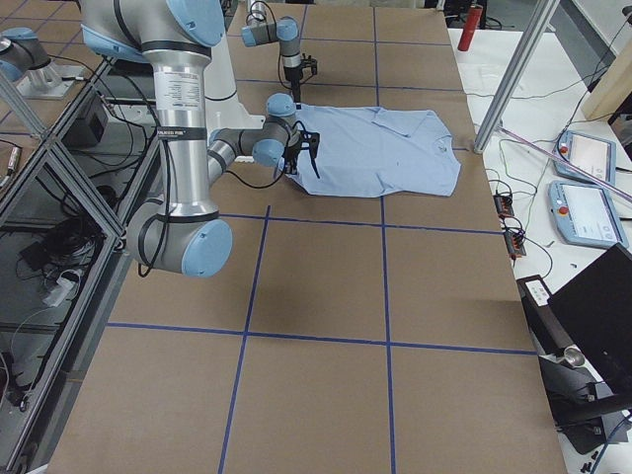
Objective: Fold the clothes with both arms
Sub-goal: 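Move the left gripper to the hem corner nearest the robot, then grasp both hem corners nearest the robot with both grippers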
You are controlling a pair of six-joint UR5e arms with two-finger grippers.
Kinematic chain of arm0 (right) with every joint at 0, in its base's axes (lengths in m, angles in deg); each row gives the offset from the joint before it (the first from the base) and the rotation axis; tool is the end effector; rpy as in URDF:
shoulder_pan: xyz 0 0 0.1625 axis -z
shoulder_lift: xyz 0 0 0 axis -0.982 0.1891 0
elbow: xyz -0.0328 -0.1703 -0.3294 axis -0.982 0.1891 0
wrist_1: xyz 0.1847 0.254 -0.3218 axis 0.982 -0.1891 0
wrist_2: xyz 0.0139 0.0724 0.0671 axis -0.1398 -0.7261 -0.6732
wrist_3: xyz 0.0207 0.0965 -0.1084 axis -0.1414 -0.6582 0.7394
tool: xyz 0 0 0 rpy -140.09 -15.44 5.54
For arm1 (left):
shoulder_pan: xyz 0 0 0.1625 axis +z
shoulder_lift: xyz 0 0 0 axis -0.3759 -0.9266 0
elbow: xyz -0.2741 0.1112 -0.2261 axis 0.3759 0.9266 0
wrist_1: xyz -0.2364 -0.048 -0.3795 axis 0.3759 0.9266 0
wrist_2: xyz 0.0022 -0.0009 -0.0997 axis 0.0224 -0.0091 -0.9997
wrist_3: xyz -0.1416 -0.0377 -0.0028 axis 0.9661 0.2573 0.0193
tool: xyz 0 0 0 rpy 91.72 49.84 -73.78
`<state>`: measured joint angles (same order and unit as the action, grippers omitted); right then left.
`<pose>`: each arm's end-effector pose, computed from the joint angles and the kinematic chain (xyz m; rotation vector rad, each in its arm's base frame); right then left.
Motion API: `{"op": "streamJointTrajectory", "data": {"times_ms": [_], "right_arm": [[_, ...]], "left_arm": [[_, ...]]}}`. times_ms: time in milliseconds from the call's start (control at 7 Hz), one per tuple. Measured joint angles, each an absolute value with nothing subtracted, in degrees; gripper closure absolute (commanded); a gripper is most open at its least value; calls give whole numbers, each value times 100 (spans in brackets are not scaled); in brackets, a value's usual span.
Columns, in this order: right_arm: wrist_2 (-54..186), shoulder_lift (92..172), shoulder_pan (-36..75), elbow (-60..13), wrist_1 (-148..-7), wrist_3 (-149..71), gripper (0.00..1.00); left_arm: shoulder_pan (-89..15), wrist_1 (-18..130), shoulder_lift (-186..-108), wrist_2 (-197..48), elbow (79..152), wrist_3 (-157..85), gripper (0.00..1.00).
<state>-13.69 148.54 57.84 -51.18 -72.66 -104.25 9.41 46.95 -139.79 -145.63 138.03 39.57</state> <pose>-0.4794 -0.2945 0.3018 0.0288 -0.9320 0.1097 0.5630 -0.2564 0.2826 0.0589 0.9321 -0.1878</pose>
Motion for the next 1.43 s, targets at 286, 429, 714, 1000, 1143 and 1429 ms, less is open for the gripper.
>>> {"op": "streamJointTrajectory", "data": {"times_ms": [286, 429, 714, 1000, 1143, 1429], "right_arm": [[-1374, 14841, 5745, -5118, -7266, -10422, 100], [-1374, 14838, 5734, -5119, -7266, -10422, 100], [-1376, 14837, 5709, -5125, -7266, -10422, 100], [-1382, 14836, 5689, -5126, -7266, -10422, 100], [-1383, 14836, 5676, -5126, -7267, -10422, 100], [-1383, 14836, 5649, -5127, -7272, -10422, 100]], "left_arm": [[965, 4691, -14005, -14563, 13795, 3961, 43], [967, 4690, -14003, -14559, 13800, 3960, 48], [997, 4695, -14000, -14551, 13828, 3956, 48], [1141, 4696, -13990, -14546, 13866, 3948, 48], [1195, 4696, -13988, -14536, 13882, 3944, 48], [1251, 4694, -13995, -14516, 13886, 3946, 49]]}}
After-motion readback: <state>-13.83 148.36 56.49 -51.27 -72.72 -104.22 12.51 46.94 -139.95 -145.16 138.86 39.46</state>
